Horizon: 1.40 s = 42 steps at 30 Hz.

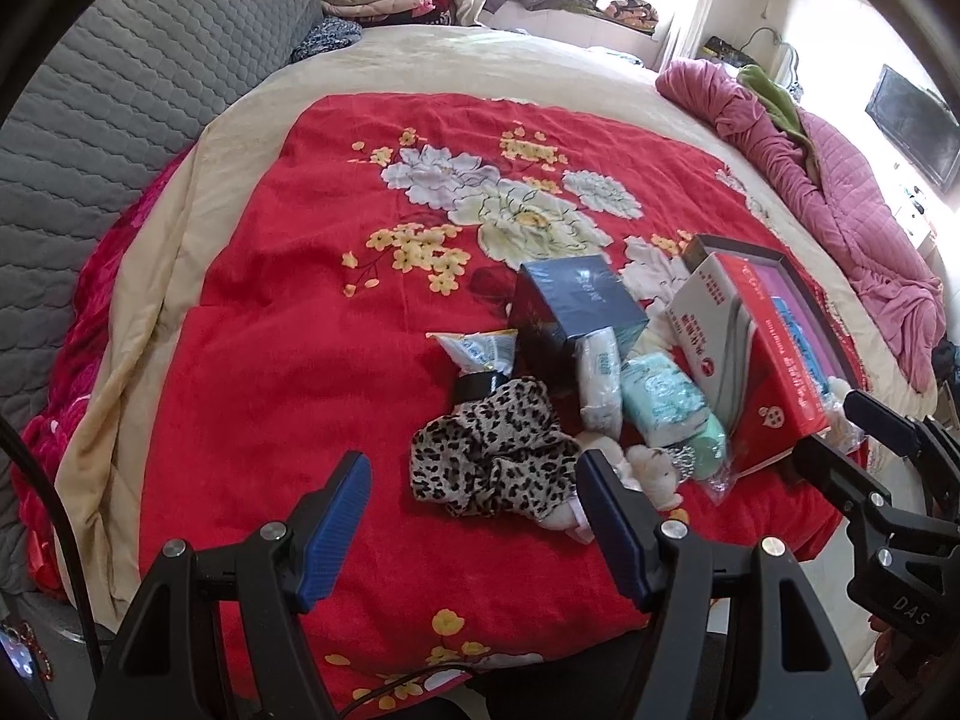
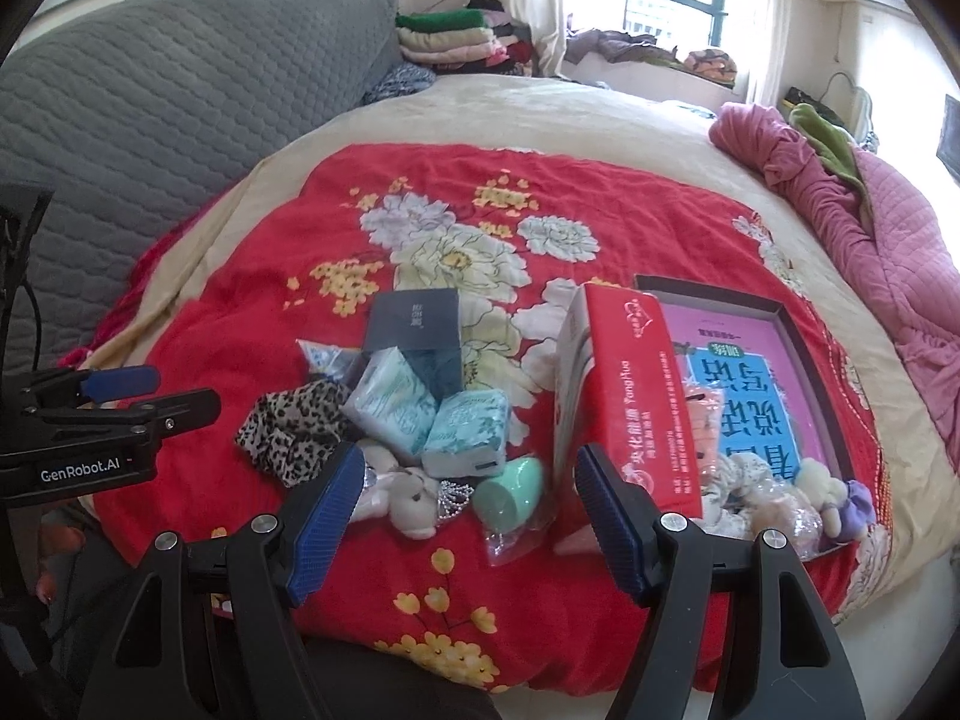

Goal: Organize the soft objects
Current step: 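Move both tools down toward the leopard scrunchie and white wrapped pack, then grasp the leopard-print scrunchie with the left tool while the right tool grasps the white wrapped pack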

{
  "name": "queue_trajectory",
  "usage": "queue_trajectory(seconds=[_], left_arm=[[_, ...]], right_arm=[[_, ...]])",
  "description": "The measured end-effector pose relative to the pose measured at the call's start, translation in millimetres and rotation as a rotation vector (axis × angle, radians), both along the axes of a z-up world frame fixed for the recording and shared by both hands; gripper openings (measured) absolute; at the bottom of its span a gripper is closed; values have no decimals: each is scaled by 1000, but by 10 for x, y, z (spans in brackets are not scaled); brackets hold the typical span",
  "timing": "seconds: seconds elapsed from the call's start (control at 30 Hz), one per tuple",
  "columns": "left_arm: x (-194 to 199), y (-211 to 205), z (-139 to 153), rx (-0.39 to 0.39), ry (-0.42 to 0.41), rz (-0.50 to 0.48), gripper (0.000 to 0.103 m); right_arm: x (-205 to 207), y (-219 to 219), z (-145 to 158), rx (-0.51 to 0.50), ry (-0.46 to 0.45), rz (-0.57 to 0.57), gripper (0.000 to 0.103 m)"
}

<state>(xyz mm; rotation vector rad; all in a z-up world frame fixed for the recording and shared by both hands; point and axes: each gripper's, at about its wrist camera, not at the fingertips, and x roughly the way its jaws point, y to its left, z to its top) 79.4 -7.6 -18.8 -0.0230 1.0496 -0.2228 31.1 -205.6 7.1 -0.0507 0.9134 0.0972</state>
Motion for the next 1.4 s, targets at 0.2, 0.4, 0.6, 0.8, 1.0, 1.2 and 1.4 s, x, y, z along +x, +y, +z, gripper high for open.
queue_trajectory(seconds=[0.2, 0.4, 0.6, 0.8, 1.0, 1.2, 1.4], left_arm=[[45, 35, -178, 6, 31, 7, 70], [102, 27, -355, 7, 63, 4, 70], [191, 49, -485, -18, 84, 10, 70], [290, 79, -619, -18, 108, 18, 70], [375, 112, -744, -29, 132, 20, 70], [471, 178, -878, -57, 164, 26, 70], [546, 206, -1018, -80, 190, 20, 70]], right_arm=[[86, 19, -121, -4, 27, 8, 74], [246, 82, -321, -12, 74, 25, 74], [416, 144, -531, -23, 112, 39, 74], [567, 213, -630, -5, 123, 48, 74], [708, 440, -758, -5, 143, 93, 74], [830, 543, -932, -26, 158, 105, 74], [943, 555, -1029, -14, 159, 102, 74]])
